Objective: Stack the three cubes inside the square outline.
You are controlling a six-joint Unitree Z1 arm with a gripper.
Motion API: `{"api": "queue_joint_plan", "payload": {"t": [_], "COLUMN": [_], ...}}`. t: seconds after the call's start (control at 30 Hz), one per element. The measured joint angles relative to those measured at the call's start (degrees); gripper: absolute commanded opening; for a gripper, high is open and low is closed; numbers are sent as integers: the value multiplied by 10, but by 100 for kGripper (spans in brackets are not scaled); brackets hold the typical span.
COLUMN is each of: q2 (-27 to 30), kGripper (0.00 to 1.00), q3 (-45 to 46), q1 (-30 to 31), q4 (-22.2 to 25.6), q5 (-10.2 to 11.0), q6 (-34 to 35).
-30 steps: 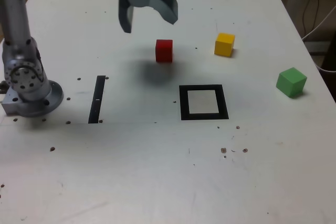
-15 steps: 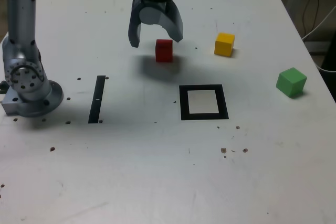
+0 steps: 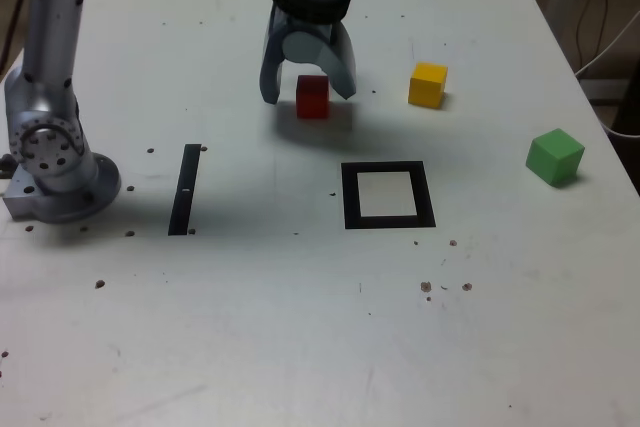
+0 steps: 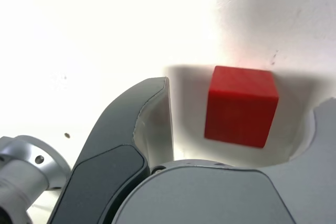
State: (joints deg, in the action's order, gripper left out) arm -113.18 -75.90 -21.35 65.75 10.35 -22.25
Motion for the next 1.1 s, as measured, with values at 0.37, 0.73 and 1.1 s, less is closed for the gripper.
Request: {"api": "queue_joint_plan", "payload": {"t": [0.37, 0.73, 1.1], "q2": [-1, -8, -16], "kGripper": [61, 61, 57], "q3": [-9, -14, -7], "q1": [0, 0, 0], "q4": [-4, -4, -5], "q5": [14, 13, 7], "q6": [0, 0, 0]}}
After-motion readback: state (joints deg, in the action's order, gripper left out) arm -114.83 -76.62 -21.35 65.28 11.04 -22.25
